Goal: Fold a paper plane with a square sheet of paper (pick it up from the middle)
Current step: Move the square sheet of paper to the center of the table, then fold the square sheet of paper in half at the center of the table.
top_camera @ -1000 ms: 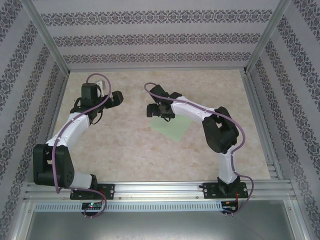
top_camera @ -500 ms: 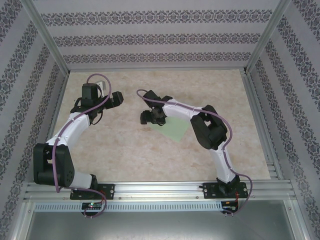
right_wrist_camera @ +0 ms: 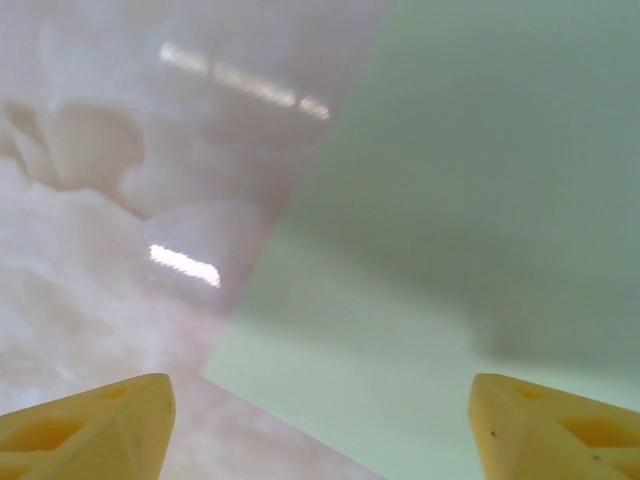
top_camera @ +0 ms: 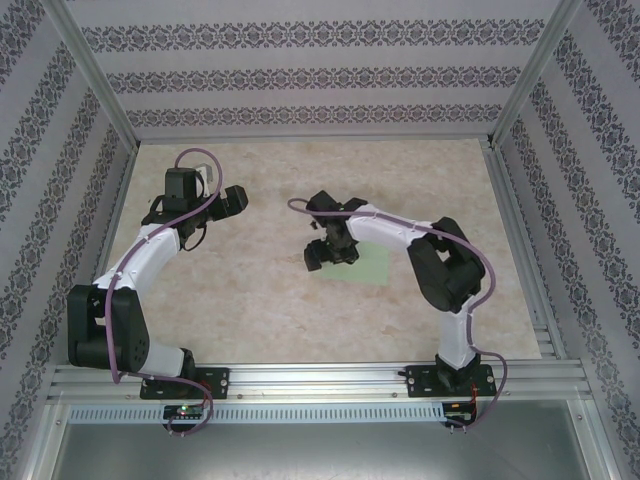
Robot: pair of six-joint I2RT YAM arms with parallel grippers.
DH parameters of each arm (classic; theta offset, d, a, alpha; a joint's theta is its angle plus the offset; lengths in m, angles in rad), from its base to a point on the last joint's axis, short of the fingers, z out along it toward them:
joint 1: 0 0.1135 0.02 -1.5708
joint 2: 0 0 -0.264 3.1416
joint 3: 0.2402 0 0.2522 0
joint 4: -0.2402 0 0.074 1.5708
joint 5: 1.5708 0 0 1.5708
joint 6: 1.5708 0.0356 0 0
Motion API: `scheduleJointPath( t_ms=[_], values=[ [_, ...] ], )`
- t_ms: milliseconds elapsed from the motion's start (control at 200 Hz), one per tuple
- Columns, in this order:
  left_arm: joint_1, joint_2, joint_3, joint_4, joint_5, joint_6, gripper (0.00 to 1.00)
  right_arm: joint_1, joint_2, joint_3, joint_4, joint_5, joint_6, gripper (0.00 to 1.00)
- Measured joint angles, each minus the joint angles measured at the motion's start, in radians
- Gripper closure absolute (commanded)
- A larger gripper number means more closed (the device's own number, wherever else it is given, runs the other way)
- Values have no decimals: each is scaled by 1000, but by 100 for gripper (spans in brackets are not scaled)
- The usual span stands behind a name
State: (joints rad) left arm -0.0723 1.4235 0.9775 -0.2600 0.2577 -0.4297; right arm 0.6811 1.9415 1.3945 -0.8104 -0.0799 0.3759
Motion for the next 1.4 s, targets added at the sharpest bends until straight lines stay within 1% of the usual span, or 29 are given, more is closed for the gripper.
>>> scheduleJointPath(
  t_ms=[70, 140, 205, 285, 375, 525, 749, 1079, 1229, 1399],
  values=[
    [0, 1, 0, 0, 4, -14, 0, -19, -69, -17, 9, 69, 75, 2],
    [0, 8, 4, 0, 9, -26, 0, -29, -122, -20, 10, 145, 152, 2],
    [0, 20, 10, -1, 15, -33, 0, -29, -132, -13, 2, 201, 208, 2],
    [0, 38, 19, -4, 20, -37, 0, -29, -105, -6, -9, 248, 256, 2],
    [0, 47, 21, -16, 22, -37, 0, -32, -53, 6, -21, 273, 286, 2],
    [0, 54, 28, -32, 22, -36, 0, -43, 27, 25, -37, 272, 312, 2],
    [0, 80, 43, -45, 22, -35, 0, -61, 98, 80, -51, 253, 325, 2],
    [0, 107, 61, -51, 25, -27, 0, -71, 129, 82, -56, 217, 342, 6],
    [0, 108, 62, -54, 25, -24, 0, -82, 129, 68, -34, 183, 349, 8],
    [0, 114, 64, -56, 26, -24, 0, -83, 120, 49, -15, 180, 348, 9]
  ],
)
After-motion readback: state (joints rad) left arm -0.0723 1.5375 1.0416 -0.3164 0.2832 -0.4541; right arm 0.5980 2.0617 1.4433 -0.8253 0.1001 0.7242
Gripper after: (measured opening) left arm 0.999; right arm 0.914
